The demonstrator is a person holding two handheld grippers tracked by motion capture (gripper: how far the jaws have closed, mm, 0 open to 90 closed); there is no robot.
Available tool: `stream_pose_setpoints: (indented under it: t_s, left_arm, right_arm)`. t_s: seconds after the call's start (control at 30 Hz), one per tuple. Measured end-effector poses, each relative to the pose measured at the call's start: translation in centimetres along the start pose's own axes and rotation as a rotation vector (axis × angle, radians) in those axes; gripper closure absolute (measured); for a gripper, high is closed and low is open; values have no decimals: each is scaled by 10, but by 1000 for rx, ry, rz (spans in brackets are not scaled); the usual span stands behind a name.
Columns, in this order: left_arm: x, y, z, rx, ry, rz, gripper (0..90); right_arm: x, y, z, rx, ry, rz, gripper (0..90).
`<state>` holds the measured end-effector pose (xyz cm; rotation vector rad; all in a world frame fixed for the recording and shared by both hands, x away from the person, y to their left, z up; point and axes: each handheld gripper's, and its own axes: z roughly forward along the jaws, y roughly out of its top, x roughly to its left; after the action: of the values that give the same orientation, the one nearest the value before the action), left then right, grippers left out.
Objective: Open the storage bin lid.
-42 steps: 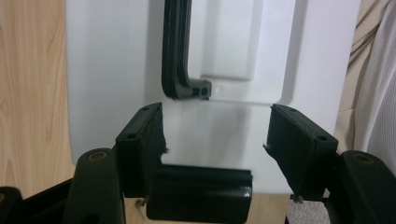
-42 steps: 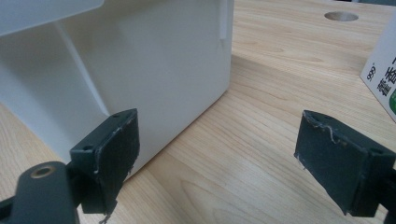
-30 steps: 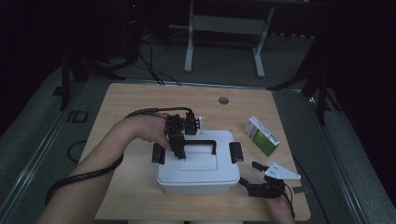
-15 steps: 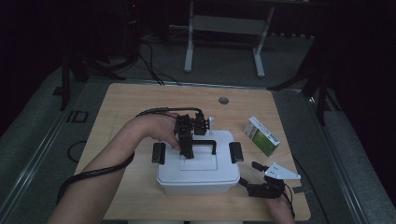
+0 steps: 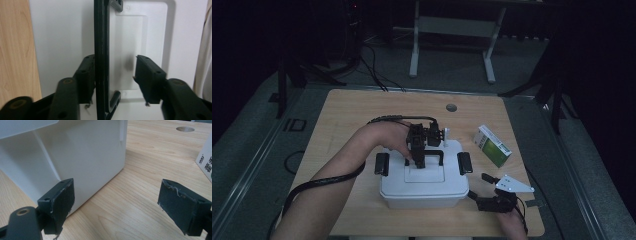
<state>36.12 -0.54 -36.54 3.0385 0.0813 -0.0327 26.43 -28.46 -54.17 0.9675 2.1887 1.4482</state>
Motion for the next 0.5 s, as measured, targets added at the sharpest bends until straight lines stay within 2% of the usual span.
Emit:
stream_pose_setpoints:
  t_s: [0.07,0.2,0.27,0.43,0.5]
  left_arm:
    - [1,1,0,-2,13,9,628]
    - [1,4,-1,7,20,13,705]
    - [2,6,-2,10,10,23,755]
    - [1,8,-1,28,-2,24,812]
    - [1,9,-1,30,-22,27,824]
  right_arm:
    - [0,0,0,-1,2,2,134]
    - [0,0,0,-1,2,0,134]
    - [0,0,0,-2,2,2,135]
    - [0,0,0,1,3,1,134]
    - [0,0,0,1,4,0,135]
